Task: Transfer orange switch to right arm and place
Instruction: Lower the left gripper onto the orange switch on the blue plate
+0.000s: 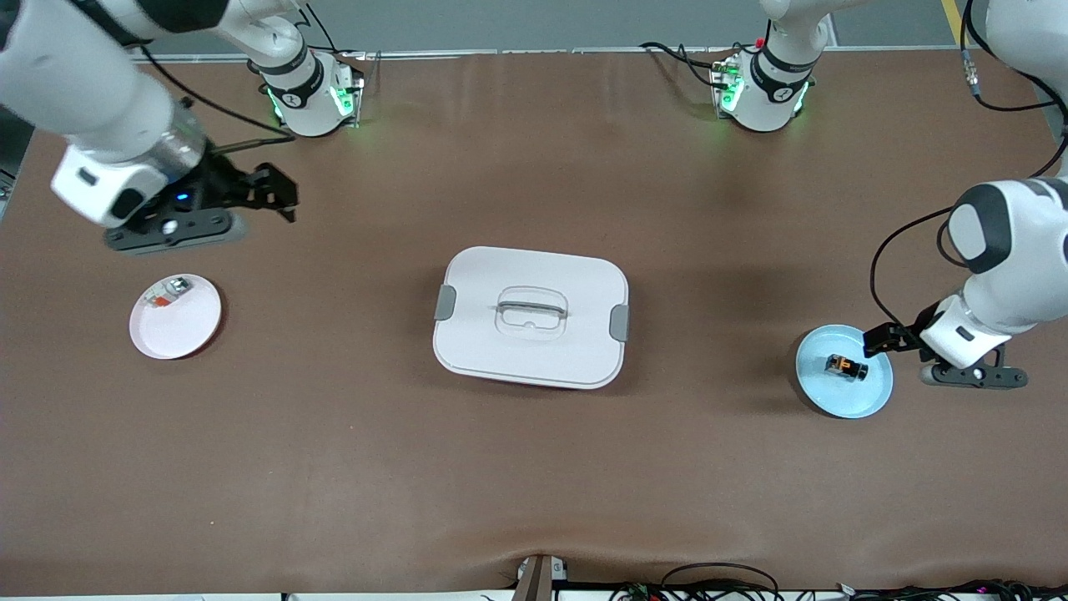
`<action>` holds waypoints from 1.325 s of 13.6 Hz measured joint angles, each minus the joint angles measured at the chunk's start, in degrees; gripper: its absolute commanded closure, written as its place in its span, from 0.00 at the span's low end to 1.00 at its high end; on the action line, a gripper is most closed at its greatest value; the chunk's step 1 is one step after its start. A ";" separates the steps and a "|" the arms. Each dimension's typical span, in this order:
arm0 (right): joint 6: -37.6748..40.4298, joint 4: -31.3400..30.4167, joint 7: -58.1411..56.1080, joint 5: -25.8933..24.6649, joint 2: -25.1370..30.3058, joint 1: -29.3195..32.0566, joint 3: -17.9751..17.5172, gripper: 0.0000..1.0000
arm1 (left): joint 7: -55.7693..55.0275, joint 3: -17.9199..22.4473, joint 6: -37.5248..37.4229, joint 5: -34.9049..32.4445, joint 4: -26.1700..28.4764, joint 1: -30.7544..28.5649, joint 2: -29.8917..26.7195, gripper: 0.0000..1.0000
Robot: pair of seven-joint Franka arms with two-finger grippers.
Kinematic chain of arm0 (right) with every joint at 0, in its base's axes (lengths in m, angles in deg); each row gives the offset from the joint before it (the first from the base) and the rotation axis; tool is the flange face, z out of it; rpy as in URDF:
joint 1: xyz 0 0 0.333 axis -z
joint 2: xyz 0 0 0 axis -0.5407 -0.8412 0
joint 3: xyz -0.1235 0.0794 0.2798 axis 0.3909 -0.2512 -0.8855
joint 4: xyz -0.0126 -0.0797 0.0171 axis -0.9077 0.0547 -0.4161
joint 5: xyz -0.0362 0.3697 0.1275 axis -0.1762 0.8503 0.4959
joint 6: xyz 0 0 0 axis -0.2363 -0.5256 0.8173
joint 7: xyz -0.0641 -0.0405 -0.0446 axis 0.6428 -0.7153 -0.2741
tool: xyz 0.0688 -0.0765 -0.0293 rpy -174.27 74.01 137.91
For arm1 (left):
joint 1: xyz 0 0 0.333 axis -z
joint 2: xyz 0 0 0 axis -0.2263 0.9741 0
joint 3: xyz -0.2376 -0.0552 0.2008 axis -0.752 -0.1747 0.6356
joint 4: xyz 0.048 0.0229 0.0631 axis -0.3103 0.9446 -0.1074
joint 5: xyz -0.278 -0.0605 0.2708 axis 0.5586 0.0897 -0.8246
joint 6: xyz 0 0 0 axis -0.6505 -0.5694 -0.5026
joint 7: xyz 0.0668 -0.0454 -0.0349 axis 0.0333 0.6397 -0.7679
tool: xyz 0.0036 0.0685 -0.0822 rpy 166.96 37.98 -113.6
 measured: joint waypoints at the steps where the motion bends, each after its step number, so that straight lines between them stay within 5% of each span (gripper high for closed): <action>1: 0.48 0.00 1.87 0.00 0.00 -1.60 -0.01 0.00 | 0.84 0.01 0.79 0.00 0.02 -0.04 0.92 0.00; 7: 1.41 -0.04 16.64 0.09 0.00 -10.79 -0.08 0.00 | 1.79 -0.04 3.75 -3.22 1.17 0.27 2.79 0.00; 18: 2.16 -0.01 28.99 7.74 0.19 -11.17 0.50 0.00 | 1.80 -0.55 9.91 -14.36 4.60 0.46 6.88 0.00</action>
